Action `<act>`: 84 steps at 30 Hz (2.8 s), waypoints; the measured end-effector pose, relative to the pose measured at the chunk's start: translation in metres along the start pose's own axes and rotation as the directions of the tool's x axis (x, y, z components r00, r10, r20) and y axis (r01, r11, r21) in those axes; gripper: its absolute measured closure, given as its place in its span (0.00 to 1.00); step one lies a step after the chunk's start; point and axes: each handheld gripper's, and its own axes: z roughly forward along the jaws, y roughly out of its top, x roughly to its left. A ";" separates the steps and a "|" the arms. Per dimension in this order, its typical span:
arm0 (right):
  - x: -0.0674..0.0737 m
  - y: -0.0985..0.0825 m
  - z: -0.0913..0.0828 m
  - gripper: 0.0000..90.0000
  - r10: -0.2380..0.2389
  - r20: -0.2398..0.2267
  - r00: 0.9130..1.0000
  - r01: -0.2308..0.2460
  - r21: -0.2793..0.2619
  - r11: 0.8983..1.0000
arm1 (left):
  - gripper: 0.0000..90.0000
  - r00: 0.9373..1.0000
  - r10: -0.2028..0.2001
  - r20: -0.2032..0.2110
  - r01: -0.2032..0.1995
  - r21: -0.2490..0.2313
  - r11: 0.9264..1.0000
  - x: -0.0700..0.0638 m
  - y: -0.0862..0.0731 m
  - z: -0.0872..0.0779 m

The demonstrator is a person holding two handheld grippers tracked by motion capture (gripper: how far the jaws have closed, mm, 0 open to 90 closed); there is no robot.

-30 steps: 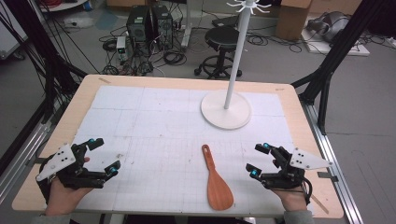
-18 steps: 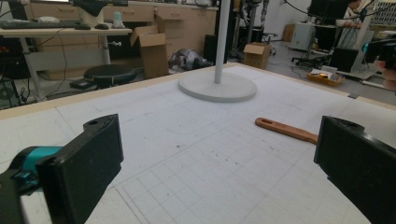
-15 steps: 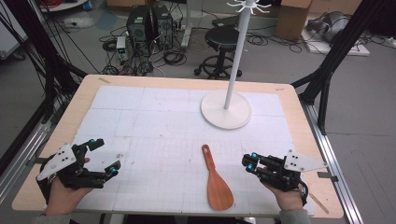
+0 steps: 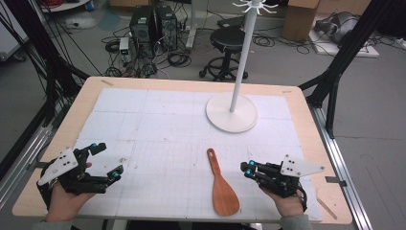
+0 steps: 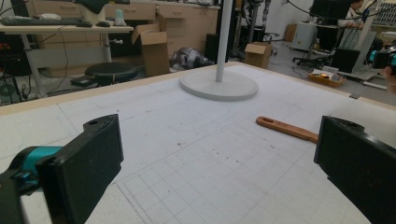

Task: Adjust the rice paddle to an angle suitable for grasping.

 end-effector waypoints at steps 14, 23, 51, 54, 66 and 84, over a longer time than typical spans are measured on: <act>0.018 -0.018 0.039 1.00 -0.006 -0.067 0.998 0.015 0.129 0.992 | 0.02 1.000 -0.007 -0.004 0.007 0.001 1.000 0.001 -0.001 -0.001; 0.022 -0.031 0.055 1.00 0.003 -0.090 0.996 0.016 0.210 0.978 | 0.02 1.000 -0.015 -0.008 0.015 0.001 1.000 0.002 -0.001 -0.001; 0.038 -0.048 0.085 1.00 -0.054 -0.147 0.988 0.108 0.391 0.914 | 0.02 1.000 -0.022 -0.020 0.023 0.005 1.000 0.003 -0.002 -0.003; 0.039 -0.049 0.086 1.00 -0.063 -0.158 0.985 0.123 0.407 0.905 | 0.02 1.000 -0.023 -0.021 0.023 0.005 1.000 0.003 -0.002 -0.003; 0.043 -0.050 0.095 1.00 -0.087 -0.197 0.976 0.174 0.481 0.859 | 0.02 0.999 -0.031 -0.022 0.032 0.004 0.999 0.004 -0.003 -0.004; 0.037 -0.047 0.087 1.00 -0.044 -0.187 0.981 0.138 0.525 0.840 | 0.02 0.998 -0.053 -0.030 0.053 -0.013 0.999 0.007 -0.003 -0.009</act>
